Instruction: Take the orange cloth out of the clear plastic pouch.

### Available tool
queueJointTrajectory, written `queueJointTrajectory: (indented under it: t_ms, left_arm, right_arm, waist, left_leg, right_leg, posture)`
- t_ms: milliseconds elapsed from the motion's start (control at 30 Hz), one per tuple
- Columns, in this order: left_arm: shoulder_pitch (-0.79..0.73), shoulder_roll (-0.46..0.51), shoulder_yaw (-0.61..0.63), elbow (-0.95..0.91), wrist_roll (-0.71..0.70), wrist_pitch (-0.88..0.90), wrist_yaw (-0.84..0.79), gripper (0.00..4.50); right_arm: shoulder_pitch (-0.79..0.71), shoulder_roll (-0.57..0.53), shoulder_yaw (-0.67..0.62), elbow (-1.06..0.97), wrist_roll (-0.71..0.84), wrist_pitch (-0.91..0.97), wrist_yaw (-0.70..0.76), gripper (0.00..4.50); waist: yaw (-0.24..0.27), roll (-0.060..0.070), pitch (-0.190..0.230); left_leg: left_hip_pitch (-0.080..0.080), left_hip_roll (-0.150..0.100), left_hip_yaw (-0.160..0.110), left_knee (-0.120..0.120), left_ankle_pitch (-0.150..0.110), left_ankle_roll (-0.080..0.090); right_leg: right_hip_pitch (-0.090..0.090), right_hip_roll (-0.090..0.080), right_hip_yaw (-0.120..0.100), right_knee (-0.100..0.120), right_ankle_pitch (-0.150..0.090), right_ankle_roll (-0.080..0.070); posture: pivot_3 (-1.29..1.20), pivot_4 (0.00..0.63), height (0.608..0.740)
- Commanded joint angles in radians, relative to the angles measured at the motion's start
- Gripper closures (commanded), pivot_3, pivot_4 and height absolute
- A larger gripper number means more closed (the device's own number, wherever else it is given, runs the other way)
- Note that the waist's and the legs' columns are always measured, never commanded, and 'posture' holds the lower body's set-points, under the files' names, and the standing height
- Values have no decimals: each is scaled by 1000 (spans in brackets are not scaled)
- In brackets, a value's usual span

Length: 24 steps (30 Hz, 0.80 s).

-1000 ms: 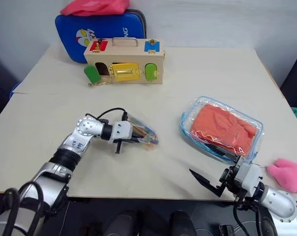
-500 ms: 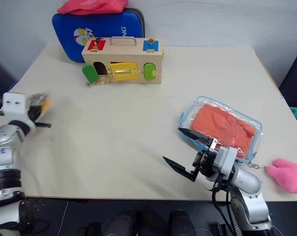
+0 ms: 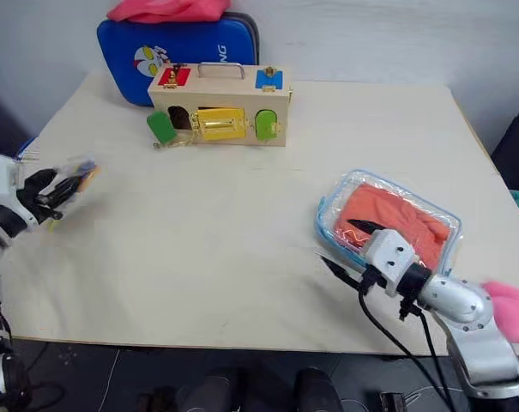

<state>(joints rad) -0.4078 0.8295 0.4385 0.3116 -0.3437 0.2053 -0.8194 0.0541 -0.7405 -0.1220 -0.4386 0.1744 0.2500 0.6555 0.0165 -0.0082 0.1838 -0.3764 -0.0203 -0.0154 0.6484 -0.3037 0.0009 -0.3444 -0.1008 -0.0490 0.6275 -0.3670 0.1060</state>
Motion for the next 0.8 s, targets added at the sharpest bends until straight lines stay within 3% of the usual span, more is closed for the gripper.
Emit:
queueJointTrajectory:
  t_ms: [33,167,233,333,500,667,800]
  left_arm:
    - [116,74,-77,-184,-78,52,-240,1750]
    - [159,48,-140,-221,-16,-107,-268,643]
    - [148,36,-151,-179,33,-146,-209,643]
    - [127,5,-136,-134,50,-188,-139,19]
    - [148,30,-184,-96,119,-286,-149,19]
    - [26,-8,-277,19,188,-358,-137,19]
    - [-115,-71,-373,166,276,-405,-100,19]
  right_arm:
    - [-13,-36,15,-27,-95,143,-61,0]
    - [-47,-5,44,8,-144,148,-102,0]
    - [-55,11,47,16,-140,151,-102,0]
    - [-52,23,39,8,-131,146,-91,0]
    - [-35,44,6,-13,-52,73,-32,0]
    - [-2,186,-80,-87,342,-141,207,0]
    - [32,181,-79,-86,363,-166,255,0]
  waist:
    - [-17,1,0]
    - [-21,2,0]
    - [-19,2,1]
    - [-18,2,1]
    - [-18,2,1]
    - [-15,2,1]
    - [-6,1,0]
  left_leg:
    - [0,0,0,0,0,0]
    - [2,1,0,0,0,0]
    - [2,1,0,0,0,0]
    - [2,1,0,0,0,0]
    - [1,1,0,-1,-1,1]
    - [1,1,-1,0,0,1]
    - [1,0,-1,2,-1,2]
  right_leg:
    - [0,0,0,0,0,0]
    - [0,0,0,0,-1,-3]
    - [0,1,0,1,-1,-3]
    - [0,1,0,1,-1,-3]
    - [0,1,0,1,-1,-2]
    - [1,2,-2,2,-1,-2]
    - [2,2,-2,2,-1,-1]
  posture:
    - [0,150,740]
    - [0,150,740]
    - [0,150,740]
    - [0,150,740]
    - [0,150,740]
    - [0,150,740]
    - [0,150,740]
